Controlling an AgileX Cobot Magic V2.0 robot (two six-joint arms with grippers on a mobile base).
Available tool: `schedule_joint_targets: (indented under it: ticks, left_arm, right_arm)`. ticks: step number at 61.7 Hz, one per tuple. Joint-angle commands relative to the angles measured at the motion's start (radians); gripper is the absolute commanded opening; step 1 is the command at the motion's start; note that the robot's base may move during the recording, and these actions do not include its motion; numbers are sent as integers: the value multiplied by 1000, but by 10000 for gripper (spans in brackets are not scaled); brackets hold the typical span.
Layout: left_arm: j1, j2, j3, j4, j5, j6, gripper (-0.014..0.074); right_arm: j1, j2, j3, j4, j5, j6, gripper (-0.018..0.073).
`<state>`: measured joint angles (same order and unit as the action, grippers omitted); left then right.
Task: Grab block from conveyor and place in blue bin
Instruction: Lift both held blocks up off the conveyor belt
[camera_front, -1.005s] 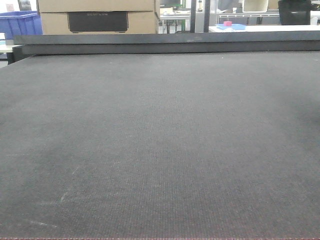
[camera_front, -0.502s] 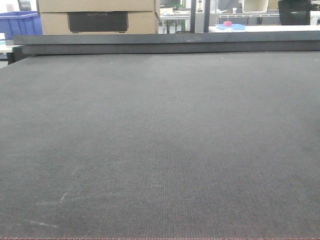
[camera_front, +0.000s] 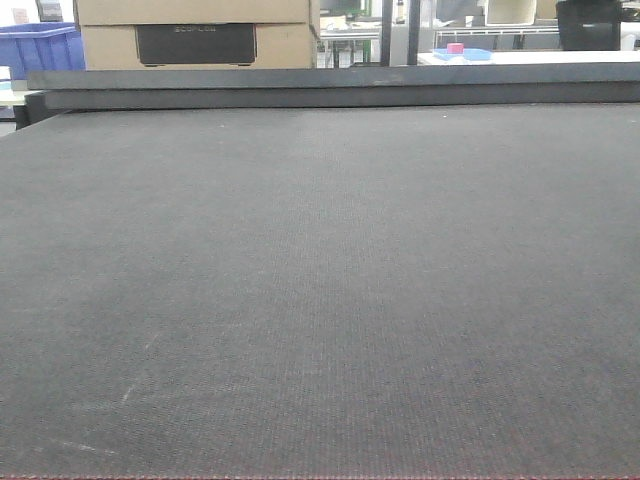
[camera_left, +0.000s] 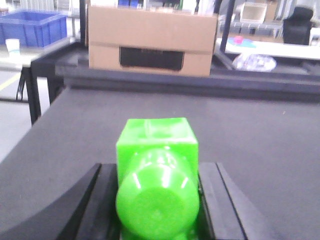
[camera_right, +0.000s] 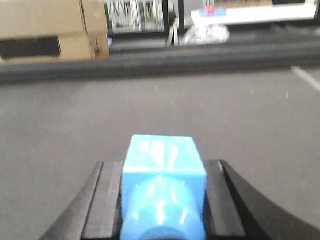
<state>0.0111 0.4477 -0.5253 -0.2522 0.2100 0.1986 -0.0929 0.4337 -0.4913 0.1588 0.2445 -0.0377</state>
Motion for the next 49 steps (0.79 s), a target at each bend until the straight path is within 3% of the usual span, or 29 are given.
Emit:
schedule_joint_targets:
  ticks: [1, 20, 32, 49]
  left_arm:
    - [5, -63, 0, 6, 24, 4, -111]
    - [5, -190, 1, 7, 51, 4, -111]
    - [5, -205, 1, 7, 61, 4, -111]
    - [5, -205, 1, 7, 61, 4, -111]
  right_arm:
    - [-3, -59, 1, -2, -10, -7, -162]
    - [-3, -161, 1, -17, -4, -7, -162]
    - [-3, -161, 1, -82, -4, -7, -162]
    - [-3, -161, 1, -88, -4, -7, -162]
